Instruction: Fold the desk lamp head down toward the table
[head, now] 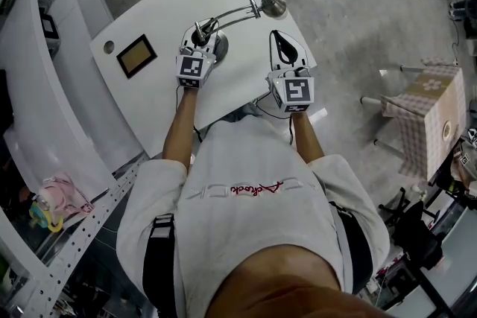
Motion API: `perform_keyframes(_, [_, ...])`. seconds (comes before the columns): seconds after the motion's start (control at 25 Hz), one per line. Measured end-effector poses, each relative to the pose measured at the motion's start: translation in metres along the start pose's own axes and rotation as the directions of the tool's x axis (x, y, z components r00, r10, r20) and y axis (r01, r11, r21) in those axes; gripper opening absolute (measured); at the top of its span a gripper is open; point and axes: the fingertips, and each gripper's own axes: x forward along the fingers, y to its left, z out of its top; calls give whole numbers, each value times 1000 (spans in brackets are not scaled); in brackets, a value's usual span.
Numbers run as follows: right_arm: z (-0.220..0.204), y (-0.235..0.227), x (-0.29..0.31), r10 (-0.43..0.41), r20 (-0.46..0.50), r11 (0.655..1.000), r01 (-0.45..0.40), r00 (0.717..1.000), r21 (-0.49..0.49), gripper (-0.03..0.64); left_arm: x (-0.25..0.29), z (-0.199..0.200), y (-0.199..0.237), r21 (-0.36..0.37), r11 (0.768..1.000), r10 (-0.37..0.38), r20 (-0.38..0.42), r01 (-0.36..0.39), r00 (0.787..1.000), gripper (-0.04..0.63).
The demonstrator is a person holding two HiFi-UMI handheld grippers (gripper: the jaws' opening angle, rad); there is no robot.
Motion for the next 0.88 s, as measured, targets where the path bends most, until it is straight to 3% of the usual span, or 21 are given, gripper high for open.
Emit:
perform_keyframes(0.2, [23, -7, 6, -3, 36, 999, 5, 999, -49, 26, 0, 3, 0, -1, 1000, 8, -6, -8, 1000, 60])
perform_keyframes(0.32, [31, -10, 10, -13, 39, 986, 20, 999, -168, 26, -1, 3, -1, -1, 1000, 4, -7, -4, 1000, 60])
perform_keyframes(0.4, [34, -9, 12, -21, 25, 948, 28, 999, -317, 26, -1, 3, -1, -1, 1000, 3, -6, -3, 1000, 60])
perform_keyframes(0.52, [36, -4, 14, -41, 5, 847, 38, 999, -530, 26, 0, 2, 0, -2, 1000, 6, -4, -6, 1000, 60])
perform_keyframes(0.64, [38, 2, 17, -45, -1, 772, 34, 999, -635, 26, 1, -2, 1, -3, 1000, 8, -9, -8, 1000, 60])
perform_keyframes(0.72, [39, 3, 18, -43, -2, 771, 32, 999, -635, 26, 1, -1, 1, -4, 1000, 11, -8, -11, 1000, 60])
perform_keyframes(0.88, [40, 0, 16, -46, -1, 821, 38, 999, -570, 26, 0, 1, 0, -8, 1000, 7, -3, -7, 1000, 60])
